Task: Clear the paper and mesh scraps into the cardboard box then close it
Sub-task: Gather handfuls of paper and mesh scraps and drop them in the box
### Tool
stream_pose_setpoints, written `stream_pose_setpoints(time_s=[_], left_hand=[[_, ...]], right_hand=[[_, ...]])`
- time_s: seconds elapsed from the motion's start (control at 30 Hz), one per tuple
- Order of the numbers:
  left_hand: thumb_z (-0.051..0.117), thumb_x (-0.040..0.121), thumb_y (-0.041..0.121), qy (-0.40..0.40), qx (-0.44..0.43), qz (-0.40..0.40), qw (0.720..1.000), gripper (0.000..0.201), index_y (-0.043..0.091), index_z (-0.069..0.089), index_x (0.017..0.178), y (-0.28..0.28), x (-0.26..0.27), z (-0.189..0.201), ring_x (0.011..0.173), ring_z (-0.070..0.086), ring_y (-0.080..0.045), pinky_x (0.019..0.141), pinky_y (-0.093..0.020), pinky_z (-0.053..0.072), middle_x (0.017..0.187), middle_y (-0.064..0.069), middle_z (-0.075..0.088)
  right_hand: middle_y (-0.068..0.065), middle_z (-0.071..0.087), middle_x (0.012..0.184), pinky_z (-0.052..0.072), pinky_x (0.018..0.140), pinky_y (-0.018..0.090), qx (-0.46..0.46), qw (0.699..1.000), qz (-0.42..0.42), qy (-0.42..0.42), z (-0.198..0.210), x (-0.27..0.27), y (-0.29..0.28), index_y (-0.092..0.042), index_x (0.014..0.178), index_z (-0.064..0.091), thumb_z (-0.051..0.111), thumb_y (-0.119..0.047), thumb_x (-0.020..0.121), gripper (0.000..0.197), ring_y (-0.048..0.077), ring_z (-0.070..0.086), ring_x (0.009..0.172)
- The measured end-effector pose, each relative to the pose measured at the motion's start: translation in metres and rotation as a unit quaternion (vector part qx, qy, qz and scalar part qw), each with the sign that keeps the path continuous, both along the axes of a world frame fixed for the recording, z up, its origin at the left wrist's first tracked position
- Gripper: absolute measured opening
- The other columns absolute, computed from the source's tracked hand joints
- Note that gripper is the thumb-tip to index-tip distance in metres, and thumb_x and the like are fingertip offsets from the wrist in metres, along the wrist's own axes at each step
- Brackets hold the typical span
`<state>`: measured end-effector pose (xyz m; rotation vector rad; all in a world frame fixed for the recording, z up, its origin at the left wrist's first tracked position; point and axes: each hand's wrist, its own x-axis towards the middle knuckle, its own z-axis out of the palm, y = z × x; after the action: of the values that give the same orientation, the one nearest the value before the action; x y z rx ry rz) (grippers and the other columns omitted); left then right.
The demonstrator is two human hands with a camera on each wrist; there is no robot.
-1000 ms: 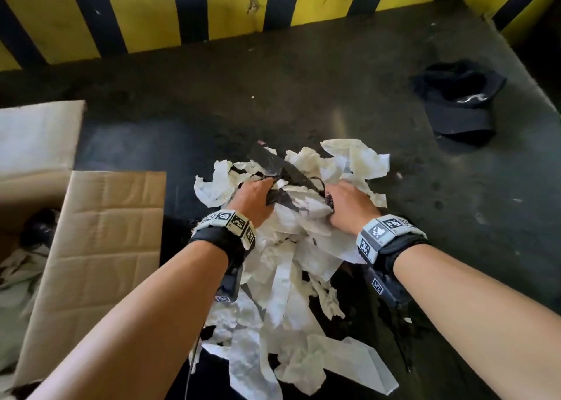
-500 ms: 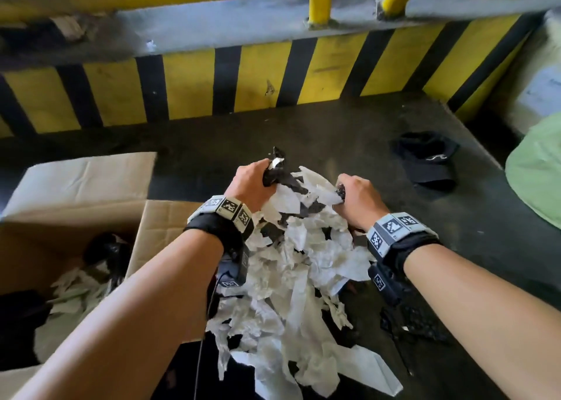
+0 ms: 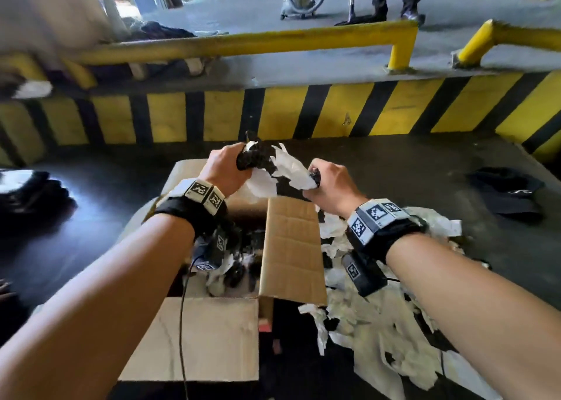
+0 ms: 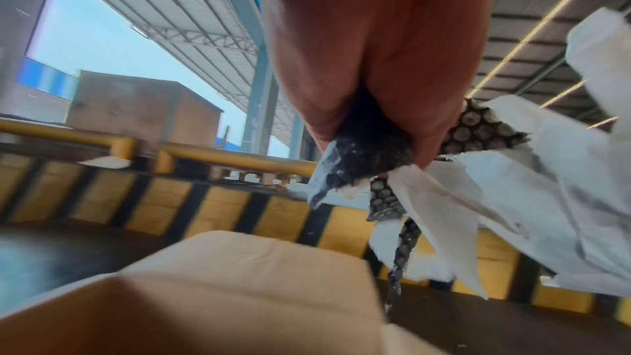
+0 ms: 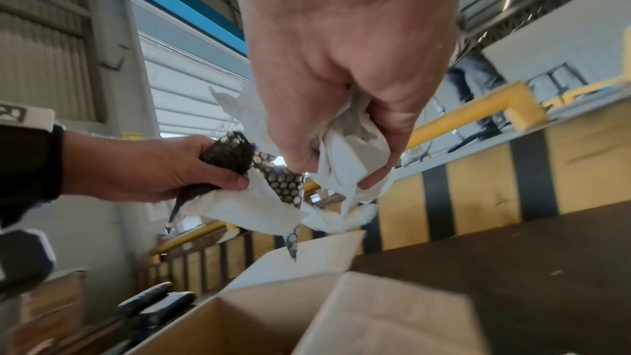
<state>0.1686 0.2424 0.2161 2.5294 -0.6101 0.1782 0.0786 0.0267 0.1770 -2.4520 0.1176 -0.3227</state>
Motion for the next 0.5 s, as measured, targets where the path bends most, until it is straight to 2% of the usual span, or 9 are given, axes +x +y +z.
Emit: stream_pose_setpoints(time_s=[0.07, 0.13, 0.2, 0.3, 0.4, 0.43, 0.5], left_hand=[[0.067, 0.084, 0.017, 0.005, 0.01, 0.037, 0.999, 0.019, 0.011, 0.065, 0.102, 0.048, 0.002, -0.007, 0.085, 0.064, -0.028, 0.071, -0.034, 0.048, 0.09, -0.006, 0.067], [0.069, 0.083, 0.016, 0.022, 0.018, 0.071, 0.997, 0.028, 0.011, 0.067, 0.111, 0.091, 0.003, -0.02, 0.097, 0.064, -0.032, 0.082, -0.035, 0.049, 0.1, -0.012, 0.07], [0.071, 0.083, 0.018, 0.059, 0.029, 0.114, 0.991, 0.032, 0.014, 0.066, 0.114, 0.129, 0.004, -0.038, 0.1, 0.064, -0.035, 0.087, -0.036, 0.051, 0.105, -0.015, 0.069], [0.072, 0.077, 0.031, 0.105, 0.057, 0.142, 0.983, 0.033, 0.022, 0.065, 0.108, 0.168, 0.003, -0.062, 0.097, 0.065, -0.032, 0.088, -0.043, 0.054, 0.103, -0.007, 0.069], [0.073, 0.067, 0.055, 0.131, 0.106, 0.121, 0.978, 0.054, 0.028, 0.063, 0.112, 0.186, 0.001, -0.084, 0.103, 0.062, -0.026, 0.093, -0.038, 0.05, 0.111, 0.002, 0.066], [0.075, 0.068, 0.057, 0.153, 0.126, 0.112, 0.974, 0.06, 0.027, 0.062, 0.118, 0.189, 0.0, -0.091, 0.106, 0.061, -0.025, 0.094, -0.036, 0.049, 0.115, 0.001, 0.066], [0.078, 0.074, 0.049, 0.198, 0.147, 0.098, 0.964, 0.067, 0.025, 0.057, 0.133, 0.194, 0.001, -0.104, 0.117, 0.058, -0.024, 0.096, -0.03, 0.044, 0.128, -0.002, 0.062]], right_hand=[[0.006, 0.066, 0.085, 0.038, 0.058, 0.027, 0.022, 0.999, 0.028, 0.011, -0.006, 0.008, 0.044, -0.019, 0.08, 0.053, 0.073, -0.025, 0.078, 0.022, 0.026, 0.06, 0.077], [0.005, 0.066, 0.089, 0.039, 0.061, 0.027, 0.029, 0.998, 0.056, 0.02, -0.016, 0.013, 0.083, -0.017, 0.083, 0.053, 0.074, -0.028, 0.078, 0.024, 0.025, 0.06, 0.079], [0.008, 0.067, 0.093, 0.039, 0.066, 0.027, 0.025, 0.996, 0.082, 0.039, -0.028, 0.019, 0.117, -0.015, 0.089, 0.057, 0.074, -0.024, 0.078, 0.023, 0.025, 0.061, 0.084], [0.006, 0.066, 0.095, 0.039, 0.069, 0.027, 0.032, 0.989, 0.116, 0.084, -0.049, 0.025, 0.15, -0.014, 0.096, 0.06, 0.077, -0.025, 0.075, 0.029, 0.022, 0.058, 0.086], [-0.002, 0.065, 0.105, 0.04, 0.076, 0.024, 0.025, 0.979, 0.141, 0.145, -0.067, 0.029, 0.163, -0.021, 0.111, 0.063, 0.085, -0.031, 0.068, 0.05, 0.016, 0.058, 0.095], [-0.003, 0.064, 0.111, 0.04, 0.08, 0.024, 0.019, 0.976, 0.147, 0.159, -0.073, 0.03, 0.166, -0.023, 0.116, 0.063, 0.087, -0.034, 0.066, 0.056, 0.014, 0.057, 0.099], [-0.004, 0.063, 0.124, 0.044, 0.09, 0.027, 0.012, 0.972, 0.158, 0.175, -0.081, 0.03, 0.166, -0.03, 0.124, 0.06, 0.087, -0.042, 0.064, 0.067, 0.015, 0.056, 0.112]])
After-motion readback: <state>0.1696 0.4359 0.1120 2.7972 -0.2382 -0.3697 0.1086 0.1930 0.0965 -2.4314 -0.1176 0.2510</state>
